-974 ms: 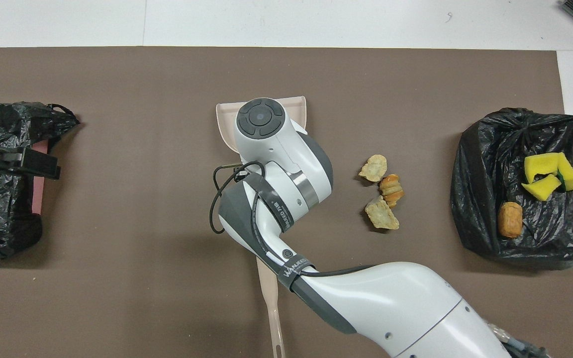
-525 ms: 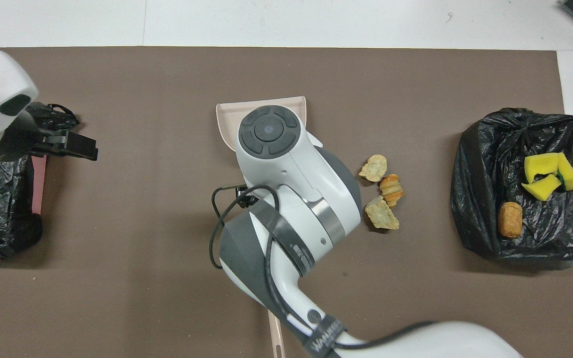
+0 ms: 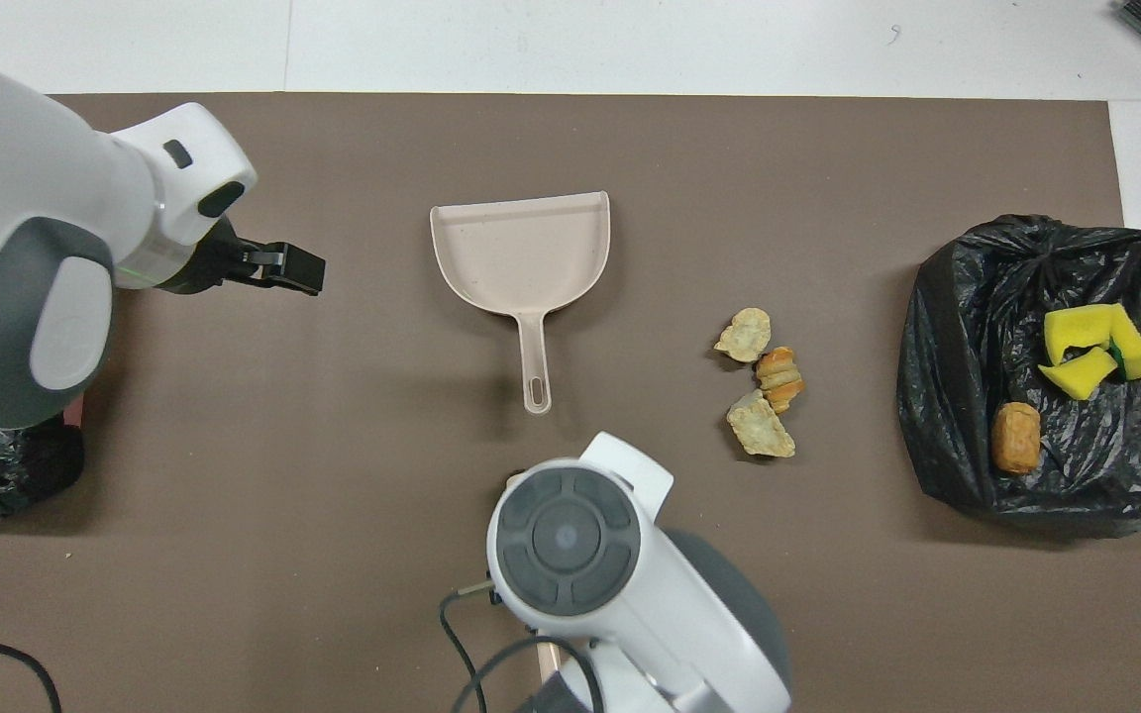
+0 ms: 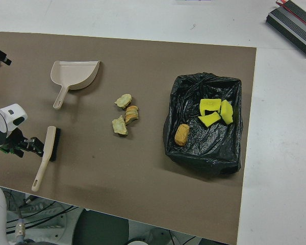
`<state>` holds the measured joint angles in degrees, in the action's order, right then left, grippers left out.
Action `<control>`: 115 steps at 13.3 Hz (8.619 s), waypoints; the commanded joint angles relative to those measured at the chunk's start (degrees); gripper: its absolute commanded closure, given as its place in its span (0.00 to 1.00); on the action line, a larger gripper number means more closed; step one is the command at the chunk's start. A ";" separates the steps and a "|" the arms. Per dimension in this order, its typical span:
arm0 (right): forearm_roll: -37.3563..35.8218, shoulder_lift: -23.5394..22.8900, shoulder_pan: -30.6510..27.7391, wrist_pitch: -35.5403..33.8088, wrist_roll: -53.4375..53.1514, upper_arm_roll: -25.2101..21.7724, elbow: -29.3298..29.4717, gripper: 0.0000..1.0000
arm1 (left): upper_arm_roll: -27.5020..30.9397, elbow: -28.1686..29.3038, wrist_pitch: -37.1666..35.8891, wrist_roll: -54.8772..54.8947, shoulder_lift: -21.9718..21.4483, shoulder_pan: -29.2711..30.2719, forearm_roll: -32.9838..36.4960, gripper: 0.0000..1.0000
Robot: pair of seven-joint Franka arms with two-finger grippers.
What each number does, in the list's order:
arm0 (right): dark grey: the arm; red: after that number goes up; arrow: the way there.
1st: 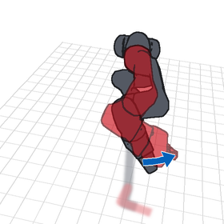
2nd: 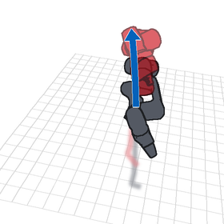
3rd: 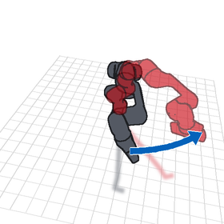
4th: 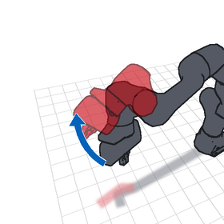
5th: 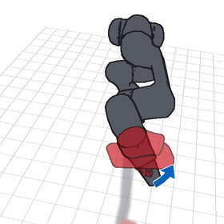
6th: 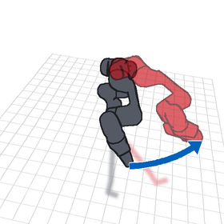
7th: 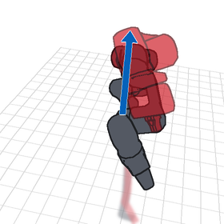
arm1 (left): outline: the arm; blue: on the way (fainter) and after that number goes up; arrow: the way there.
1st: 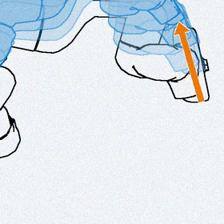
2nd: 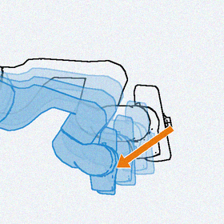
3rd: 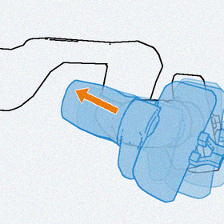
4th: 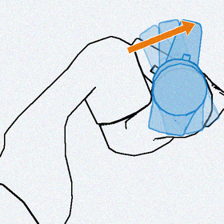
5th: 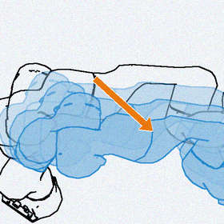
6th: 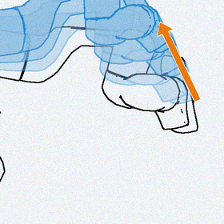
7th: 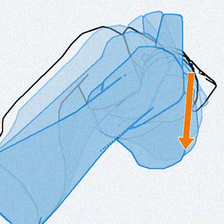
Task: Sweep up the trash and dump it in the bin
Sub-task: 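Grasp the dustpan handle with the left gripper and lift it, then place the dustpan by the bread while the right gripper grasps the brush, then sweep the bread pieces into the dustpan with the right gripper's brush, then lift the dustpan with the left gripper while the right gripper withdraws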
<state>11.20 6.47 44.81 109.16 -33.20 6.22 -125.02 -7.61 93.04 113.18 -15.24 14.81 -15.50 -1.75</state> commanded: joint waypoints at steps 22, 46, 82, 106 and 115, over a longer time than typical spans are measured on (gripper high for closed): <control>2.33 -3.49 5.56 10.47 -10.91 -0.07 -6.37 1.00 | 1.27 6.89 14.00 -26.95 5.67 -13.42 6.67 1.00; -11.04 12.27 -30.48 3.31 -3.56 -0.24 -23.69 1.00 | 0.75 15.23 0.01 52.68 -3.30 -12.69 8.52 1.00; -20.97 -15.08 -35.49 -0.97 28.98 -0.51 8.30 1.00 | 0.66 24.47 12.51 54.00 -5.41 -12.10 8.26 1.00; 1.27 4.86 -18.11 -4.75 9.30 0.64 -6.10 1.00 | 0.66 11.83 1.71 70.86 -5.58 -0.16 1.32 1.00; 7.78 3.47 3.09 4.83 -10.13 0.72 -10.15 1.00 | 1.45 2.85 -8.06 94.90 -5.50 18.02 -1.06 1.00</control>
<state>17.40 10.35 47.19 112.41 -42.48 7.10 -134.23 -5.84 97.54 107.28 72.39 9.04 -1.83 -1.64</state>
